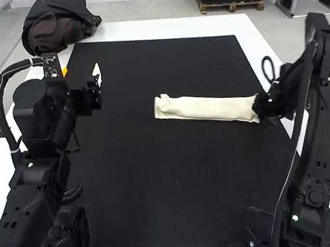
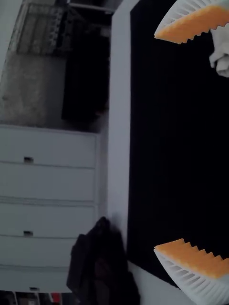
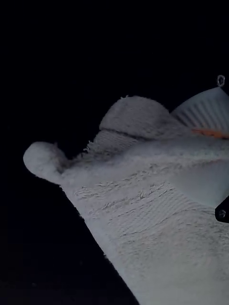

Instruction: Fold the towel.

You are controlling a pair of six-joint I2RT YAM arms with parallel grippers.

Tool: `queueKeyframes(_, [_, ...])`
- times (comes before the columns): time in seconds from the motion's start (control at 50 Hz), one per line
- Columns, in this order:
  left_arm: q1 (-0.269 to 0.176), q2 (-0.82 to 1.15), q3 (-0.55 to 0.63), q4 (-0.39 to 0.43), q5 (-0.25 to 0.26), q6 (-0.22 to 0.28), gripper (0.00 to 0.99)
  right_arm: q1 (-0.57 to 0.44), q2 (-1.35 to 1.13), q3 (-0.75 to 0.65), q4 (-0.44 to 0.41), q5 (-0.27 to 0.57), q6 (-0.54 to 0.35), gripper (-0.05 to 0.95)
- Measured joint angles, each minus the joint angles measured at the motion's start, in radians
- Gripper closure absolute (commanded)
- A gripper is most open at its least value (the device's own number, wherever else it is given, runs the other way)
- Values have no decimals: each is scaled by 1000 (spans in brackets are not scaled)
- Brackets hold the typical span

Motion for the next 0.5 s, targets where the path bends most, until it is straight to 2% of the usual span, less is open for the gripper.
queueKeyframes(0.12, [0, -10, -19, 3, -3, 0, 30, -30, -2, 23, -40, 4, -27, 903])
queueKeyframes(0.24, [0, -18, -30, 3, -3, 0, 30, -2, -33, 22, -50, 13, -33, 903])
queueKeyframes(0.5, [0, -62, -38, 4, -3, 0, 28, 166, -126, 22, -45, 23, 10, 903])
